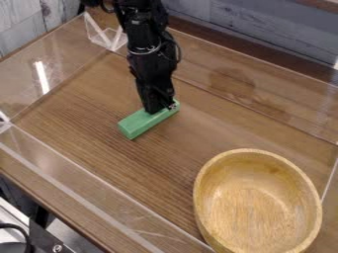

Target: Put the green block in the brown bowl

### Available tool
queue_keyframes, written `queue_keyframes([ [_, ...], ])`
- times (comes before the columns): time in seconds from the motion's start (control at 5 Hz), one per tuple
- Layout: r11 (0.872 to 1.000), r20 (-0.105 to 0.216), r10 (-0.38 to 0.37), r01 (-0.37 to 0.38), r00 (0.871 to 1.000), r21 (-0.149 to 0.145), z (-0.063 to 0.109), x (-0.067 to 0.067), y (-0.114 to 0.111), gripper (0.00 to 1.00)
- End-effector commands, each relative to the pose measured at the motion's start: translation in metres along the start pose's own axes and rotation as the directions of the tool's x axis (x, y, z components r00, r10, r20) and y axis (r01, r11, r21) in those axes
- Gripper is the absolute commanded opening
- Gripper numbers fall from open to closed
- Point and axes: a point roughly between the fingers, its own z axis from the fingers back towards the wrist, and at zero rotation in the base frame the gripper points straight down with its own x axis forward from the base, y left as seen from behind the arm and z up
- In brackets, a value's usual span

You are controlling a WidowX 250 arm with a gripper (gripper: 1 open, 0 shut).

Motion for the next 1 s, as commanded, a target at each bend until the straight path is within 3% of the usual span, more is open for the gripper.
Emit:
queue_keyframes([
  [0.0,1.000,-0.022,0.022,-0.022,1.000,-0.003,0.003,-0.007,0.005,0.00],
  [0.8,0.998,-0.051,0.066,-0.066,0.997,0.000,0.021,-0.011,0.013,0.00],
])
